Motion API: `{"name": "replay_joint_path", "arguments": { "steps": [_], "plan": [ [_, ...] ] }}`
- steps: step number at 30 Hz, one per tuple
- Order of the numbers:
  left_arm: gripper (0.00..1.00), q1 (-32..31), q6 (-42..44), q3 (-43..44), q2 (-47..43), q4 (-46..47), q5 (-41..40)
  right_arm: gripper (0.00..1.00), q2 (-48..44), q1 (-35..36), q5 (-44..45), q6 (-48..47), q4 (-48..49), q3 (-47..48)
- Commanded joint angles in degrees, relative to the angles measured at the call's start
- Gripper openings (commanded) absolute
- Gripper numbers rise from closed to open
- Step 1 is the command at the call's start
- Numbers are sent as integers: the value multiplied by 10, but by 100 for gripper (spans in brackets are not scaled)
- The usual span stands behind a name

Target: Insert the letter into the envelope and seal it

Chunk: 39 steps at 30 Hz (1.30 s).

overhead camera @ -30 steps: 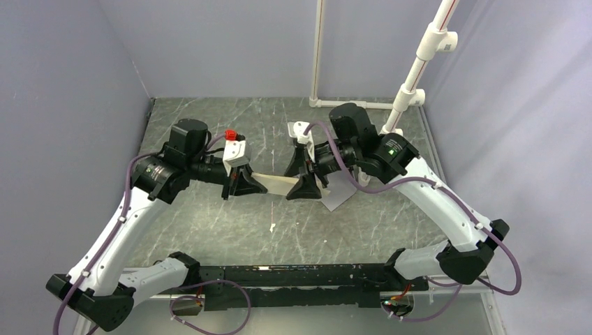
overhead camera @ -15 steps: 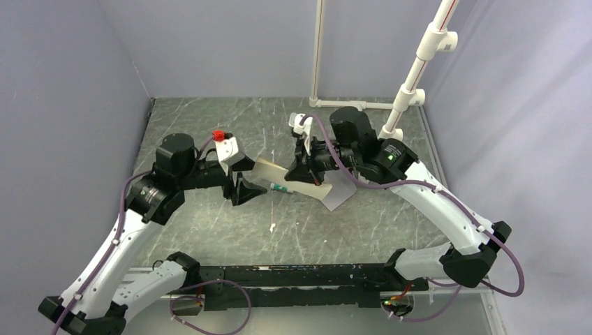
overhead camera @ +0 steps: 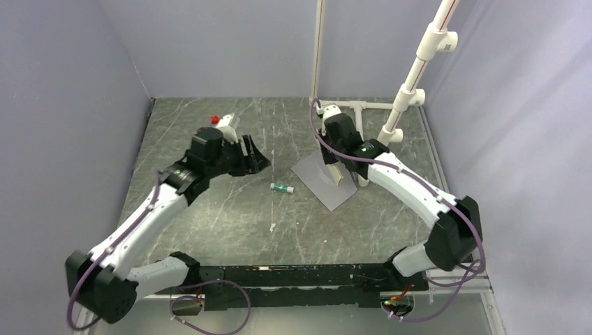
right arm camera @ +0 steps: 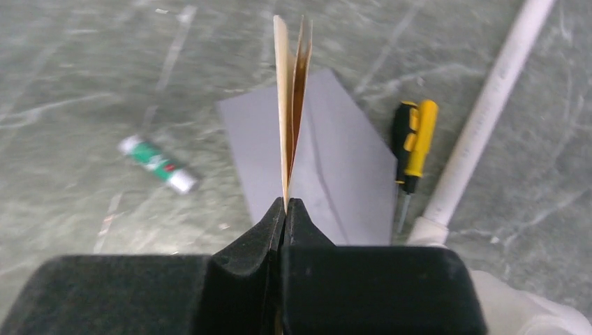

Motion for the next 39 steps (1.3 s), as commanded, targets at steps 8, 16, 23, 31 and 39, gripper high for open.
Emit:
{"name": "replay_joint_path", "arguments": {
  "steps": [8,16,23,31,39],
  "plan": [
    [65,-4,-211,-115,226,231,91,0,126,-127,-85,-51,146,-36],
    [63,-11,-226,-119,297,277,92,0,191,-163,-165,-107,158,-33],
    [62,-18,-231,-129,316,282,82,0,199,-176,-195,-146,178,-66],
    [62,-22,-221,-130,304,257,67,0,204,-185,-228,-135,191,-94],
    [62,-26,-225,-156,283,219,5,0,142,-179,-290,-45,265,-188]
  ]
}}
